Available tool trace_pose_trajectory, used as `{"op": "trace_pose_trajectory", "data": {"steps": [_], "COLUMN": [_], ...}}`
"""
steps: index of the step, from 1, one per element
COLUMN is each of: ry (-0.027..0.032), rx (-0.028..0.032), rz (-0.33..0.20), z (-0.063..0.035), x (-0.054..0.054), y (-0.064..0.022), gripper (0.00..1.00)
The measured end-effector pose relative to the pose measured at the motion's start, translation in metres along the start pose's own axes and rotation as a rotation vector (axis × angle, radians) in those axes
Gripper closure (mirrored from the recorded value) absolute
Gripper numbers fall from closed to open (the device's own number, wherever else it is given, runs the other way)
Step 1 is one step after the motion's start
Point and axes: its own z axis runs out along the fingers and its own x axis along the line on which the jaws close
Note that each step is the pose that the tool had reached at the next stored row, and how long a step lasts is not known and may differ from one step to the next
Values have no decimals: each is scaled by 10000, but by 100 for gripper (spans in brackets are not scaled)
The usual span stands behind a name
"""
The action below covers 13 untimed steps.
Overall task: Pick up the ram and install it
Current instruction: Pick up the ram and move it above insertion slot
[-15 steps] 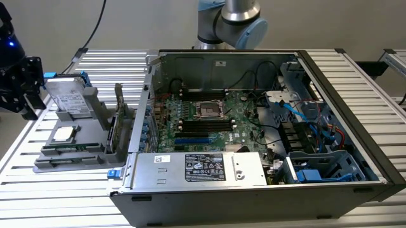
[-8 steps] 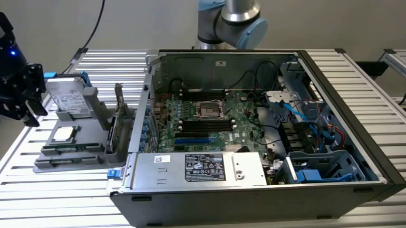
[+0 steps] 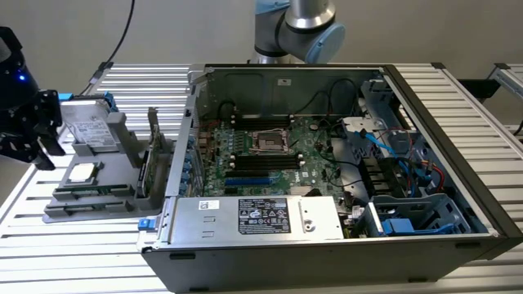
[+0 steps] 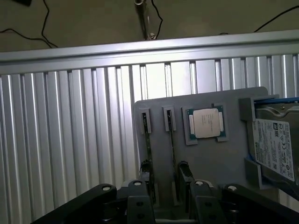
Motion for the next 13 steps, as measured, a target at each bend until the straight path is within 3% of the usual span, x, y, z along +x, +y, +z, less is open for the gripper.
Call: {"op": "trace_pose_trajectory", "data": {"steps": [5,13], "ry": [4,21], "rx": [60,95], "rz": [-197,-668], "z": [41,135], "x": [-1,-3], "y": [-32,-66], "gripper": [64,64]}}
